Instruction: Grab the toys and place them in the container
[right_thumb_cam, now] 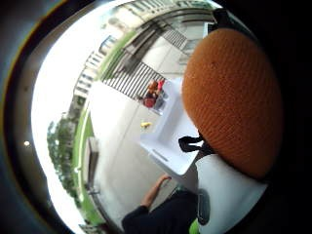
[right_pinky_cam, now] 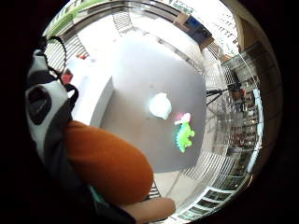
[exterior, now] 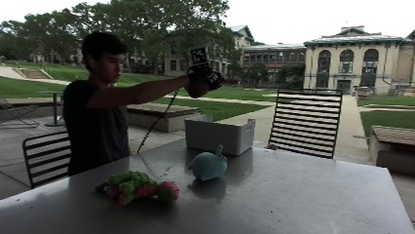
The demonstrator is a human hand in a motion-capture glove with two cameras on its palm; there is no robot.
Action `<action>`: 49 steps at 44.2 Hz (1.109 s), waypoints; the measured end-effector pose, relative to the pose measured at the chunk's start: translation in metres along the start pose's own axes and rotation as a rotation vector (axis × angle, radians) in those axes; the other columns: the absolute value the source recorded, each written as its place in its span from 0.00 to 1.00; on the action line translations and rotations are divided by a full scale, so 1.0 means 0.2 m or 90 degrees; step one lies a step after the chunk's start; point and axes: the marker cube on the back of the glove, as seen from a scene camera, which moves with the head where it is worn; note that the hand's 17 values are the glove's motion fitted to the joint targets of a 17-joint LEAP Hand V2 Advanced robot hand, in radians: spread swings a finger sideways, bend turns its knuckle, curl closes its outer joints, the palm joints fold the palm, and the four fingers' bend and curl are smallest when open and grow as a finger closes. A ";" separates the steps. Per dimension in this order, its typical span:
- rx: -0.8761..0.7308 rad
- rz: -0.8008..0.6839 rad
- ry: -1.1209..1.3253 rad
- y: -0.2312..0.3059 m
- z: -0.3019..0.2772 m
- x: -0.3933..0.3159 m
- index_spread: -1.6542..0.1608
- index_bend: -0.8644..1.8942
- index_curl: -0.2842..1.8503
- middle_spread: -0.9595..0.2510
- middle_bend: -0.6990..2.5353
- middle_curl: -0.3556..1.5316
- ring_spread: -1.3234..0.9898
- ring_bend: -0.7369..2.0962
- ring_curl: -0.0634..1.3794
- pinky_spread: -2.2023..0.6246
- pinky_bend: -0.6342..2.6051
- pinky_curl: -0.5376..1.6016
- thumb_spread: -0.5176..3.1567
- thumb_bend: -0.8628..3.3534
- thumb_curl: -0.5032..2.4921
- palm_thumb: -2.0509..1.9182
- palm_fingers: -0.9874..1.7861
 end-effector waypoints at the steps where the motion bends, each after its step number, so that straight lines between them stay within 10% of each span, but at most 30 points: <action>1: -0.001 -0.013 -0.037 -0.02 0.02 -0.05 0.70 0.35 0.26 0.50 0.52 0.52 0.39 0.71 0.39 0.62 0.47 0.44 0.34 0.26 0.49 0.66 0.72; 21: -0.065 -0.110 -0.067 -0.11 0.38 -0.76 0.70 0.35 0.21 0.47 0.51 0.53 0.39 0.70 0.39 0.62 0.47 0.44 0.32 0.25 0.53 0.66 0.72; 30: -0.181 -0.068 0.082 -0.09 0.48 -0.61 0.70 0.33 0.19 0.46 0.45 0.51 0.39 0.69 0.39 0.63 0.52 0.46 0.34 0.23 0.53 0.64 0.62; 32: -0.177 -0.073 0.051 -0.08 0.47 -0.60 0.72 0.30 0.19 0.57 0.39 0.50 0.43 0.65 0.39 0.66 0.56 0.49 0.38 0.18 0.48 0.56 0.38; 35: -0.149 -0.121 -0.021 -0.07 0.41 -0.58 0.73 0.33 0.18 0.64 0.37 0.48 0.46 0.61 0.36 0.69 0.57 0.49 0.39 0.17 0.45 0.52 0.30; 49: -0.091 0.012 0.007 -0.03 0.24 0.02 0.75 0.35 0.19 0.76 0.34 0.44 0.53 0.52 0.25 0.76 0.54 0.44 0.41 0.18 0.35 0.49 0.31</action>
